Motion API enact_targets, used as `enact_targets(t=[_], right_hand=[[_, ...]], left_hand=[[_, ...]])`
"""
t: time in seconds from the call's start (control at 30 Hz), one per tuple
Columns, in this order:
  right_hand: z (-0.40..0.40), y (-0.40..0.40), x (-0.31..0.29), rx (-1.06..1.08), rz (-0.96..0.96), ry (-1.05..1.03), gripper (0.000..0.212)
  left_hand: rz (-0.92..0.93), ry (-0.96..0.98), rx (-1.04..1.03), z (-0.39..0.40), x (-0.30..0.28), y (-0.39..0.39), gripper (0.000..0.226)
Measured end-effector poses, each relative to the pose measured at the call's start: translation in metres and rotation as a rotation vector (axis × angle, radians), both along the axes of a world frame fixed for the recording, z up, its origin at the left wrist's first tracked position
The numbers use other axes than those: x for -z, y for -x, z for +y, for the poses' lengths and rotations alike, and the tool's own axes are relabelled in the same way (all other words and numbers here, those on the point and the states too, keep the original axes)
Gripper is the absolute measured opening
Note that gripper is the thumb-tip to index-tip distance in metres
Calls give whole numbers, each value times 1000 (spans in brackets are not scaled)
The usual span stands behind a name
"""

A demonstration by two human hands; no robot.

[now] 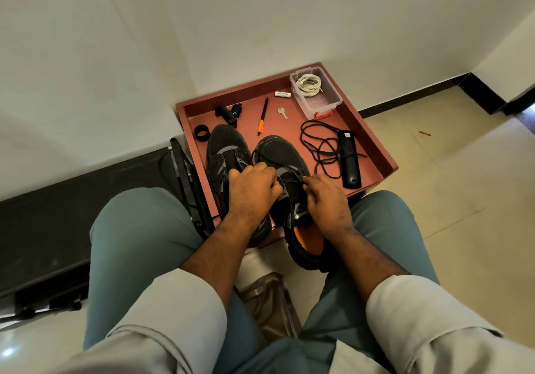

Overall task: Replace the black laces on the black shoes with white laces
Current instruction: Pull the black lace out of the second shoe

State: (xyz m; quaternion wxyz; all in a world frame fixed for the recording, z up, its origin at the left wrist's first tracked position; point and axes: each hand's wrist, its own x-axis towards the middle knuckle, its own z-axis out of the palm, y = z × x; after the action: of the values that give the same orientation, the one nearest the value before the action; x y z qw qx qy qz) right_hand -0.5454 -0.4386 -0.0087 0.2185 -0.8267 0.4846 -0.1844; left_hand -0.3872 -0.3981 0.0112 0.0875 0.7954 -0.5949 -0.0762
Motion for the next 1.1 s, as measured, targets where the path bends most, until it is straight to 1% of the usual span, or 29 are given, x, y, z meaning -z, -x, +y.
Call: enact_targets(t=[0.1,0.27,0.37,0.57,0.63,0.7,0.77,0.83,0.87,0.9,0.97,1.0,1.03,1.1], right_hand=[[1,2,0,-10,-12,6,27],[-1,5,1,18,0,-13,28],[1,5,2,23,-7,-9,28],[0,3,2,17,-7,-11,30],[0,2,3,26,-17,-16,30],[-2,4,6,59,-38,-33,31],[-6,8,8,102,-54,-44,31],[-9,10,7,126,-67,-43,31],[-9,10,5,126,-77,-40,31],[-8,9,3,119,-85,-36,30],[-5,5,0,99,-97,-30,31],[-4,2,0,91,-102,-25,31],[-3,1,1,90,-102,-22,30],[-5,-1,4,96,-89,-28,30]], left_hand=[[-22,-4,-3,0,1,0,17],[-49,-7,28,1,3,0,28],[-71,16,30,4,5,1,26],[-8,60,-6,6,4,-2,21],[40,118,-75,7,-2,-10,18],[114,228,-204,7,-10,-29,17],[193,393,-363,8,-22,-55,14],[197,568,-503,9,-33,-82,13],[204,624,-564,11,-38,-91,13],[218,656,-628,13,-40,-96,15],[256,646,-723,15,-38,-95,17],[263,606,-713,16,-37,-91,19],[270,543,-642,14,-34,-81,21],[327,390,-379,12,-29,-51,29]])
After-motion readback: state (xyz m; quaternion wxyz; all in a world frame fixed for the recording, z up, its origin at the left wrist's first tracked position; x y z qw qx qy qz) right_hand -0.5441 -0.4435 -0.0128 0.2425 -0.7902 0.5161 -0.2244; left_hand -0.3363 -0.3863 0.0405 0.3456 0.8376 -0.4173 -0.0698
